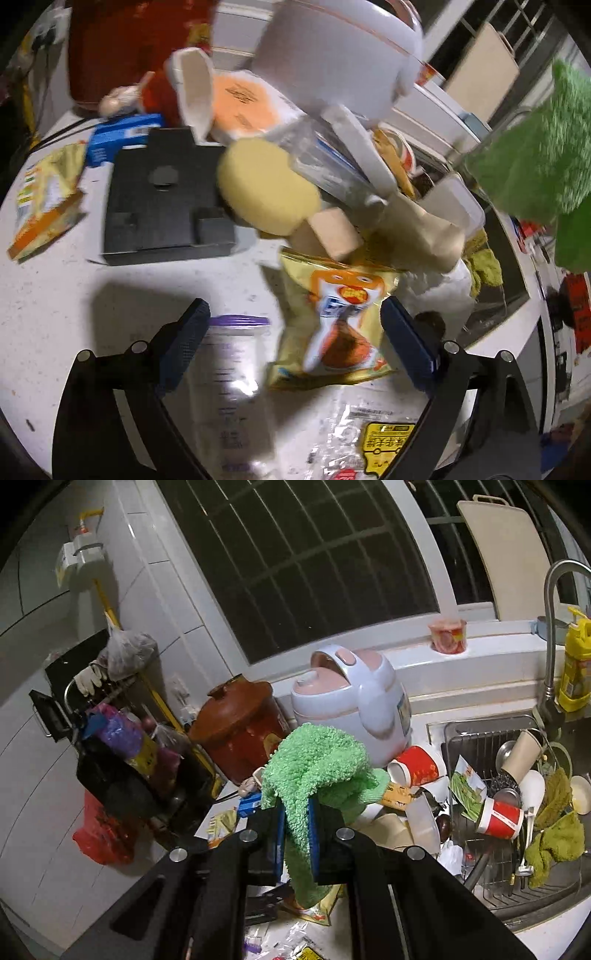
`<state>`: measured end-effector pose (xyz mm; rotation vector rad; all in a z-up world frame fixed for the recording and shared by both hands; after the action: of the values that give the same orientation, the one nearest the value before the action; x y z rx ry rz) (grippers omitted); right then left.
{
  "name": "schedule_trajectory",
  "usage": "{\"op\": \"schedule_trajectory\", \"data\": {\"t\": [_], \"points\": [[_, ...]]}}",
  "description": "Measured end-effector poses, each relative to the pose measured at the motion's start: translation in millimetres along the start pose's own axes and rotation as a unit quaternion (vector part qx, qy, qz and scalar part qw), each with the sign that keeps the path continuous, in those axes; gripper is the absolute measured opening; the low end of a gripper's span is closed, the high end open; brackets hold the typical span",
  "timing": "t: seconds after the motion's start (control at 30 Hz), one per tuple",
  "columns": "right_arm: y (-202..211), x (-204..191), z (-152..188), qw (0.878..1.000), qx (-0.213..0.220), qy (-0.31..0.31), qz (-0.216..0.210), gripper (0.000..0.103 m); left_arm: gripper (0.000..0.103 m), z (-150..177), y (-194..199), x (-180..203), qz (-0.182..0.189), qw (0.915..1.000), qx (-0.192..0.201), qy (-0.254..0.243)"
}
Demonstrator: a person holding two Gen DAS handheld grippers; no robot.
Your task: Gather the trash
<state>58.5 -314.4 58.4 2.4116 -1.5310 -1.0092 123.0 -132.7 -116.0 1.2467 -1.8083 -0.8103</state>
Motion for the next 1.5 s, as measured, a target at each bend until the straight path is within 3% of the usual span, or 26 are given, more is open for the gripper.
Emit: {"op": "schedule_trajectory", "data": {"t": [0.1,0.27,0.33,0.37,0.4,0.43,0.5,0.63,0.77,1.0,1.5], "points": [[2.6,2.9,4.0,1.0,0.0,-0.011,-0.008,0.01,0.091,0.5,-16.9,17.4,-0.043,0.9983,-0.022,-0.033],[0.7,10.8,11.5,1.0,-0.009,-0.025,-0.011,0.01,0.091,6.0,-33.7,45.5,-0.091,0.9912,-0.027,-0.093],[-0.1,13.8,14.0,0.999,-0.011,-0.03,-0.01,0.01,0.091,7.7,-37.7,47.7,-0.103,0.9901,-0.021,-0.092],[0.1,15.4,15.6,0.999,-0.011,-0.033,-0.011,0.01,0.086,7.7,-36.2,47.3,-0.1,0.991,-0.014,-0.088],[0.0,16.1,16.4,0.999,-0.012,-0.033,-0.01,0.01,0.063,6.7,-34.5,49.2,-0.095,0.9913,-0.008,-0.09],[0.1,17.1,17.7,0.999,-0.012,-0.034,-0.01,0.01,0.052,6.2,-30.8,50.0,-0.083,0.9923,-0.004,-0.092],[-0.6,19.0,19.8,0.999,-0.015,-0.038,-0.01,0.01,0.041,4.5,-26.1,46.3,-0.055,0.9954,-0.008,-0.078],[1.5,18.6,23.6,0.999,-0.012,-0.041,-0.013,0.01,0.039,3.9,2.2,32.0,-0.022,0.9984,0.011,-0.051],[4.6,16.1,22.5,0.999,-0.004,-0.043,-0.019,0.01,0.023,0.1,35.1,3.9,0.027,0.9992,0.028,0.001],[7.9,4.0,22.1,0.999,0.004,-0.035,-0.027,0.01,0.009,-0.5,61.0,-32.1,0.051,0.9965,0.049,0.044],[4.3,-23.9,25.2,0.999,0.001,-0.019,-0.045,0.011,0.004,5.1,63.2,-57.2,0.041,0.996,0.054,0.057]]}}
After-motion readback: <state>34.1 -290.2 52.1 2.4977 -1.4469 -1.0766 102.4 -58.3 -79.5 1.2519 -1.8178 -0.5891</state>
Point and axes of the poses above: each gripper's, at about its wrist camera, not at the fingertips, and y roughly against the way its jaws point, x to its right, z to its underside, the point moved 3 cm from there along -y, roughly the way its jaws point, and after that the axes turned 8 degrees about -z, right-handed, at the moved point
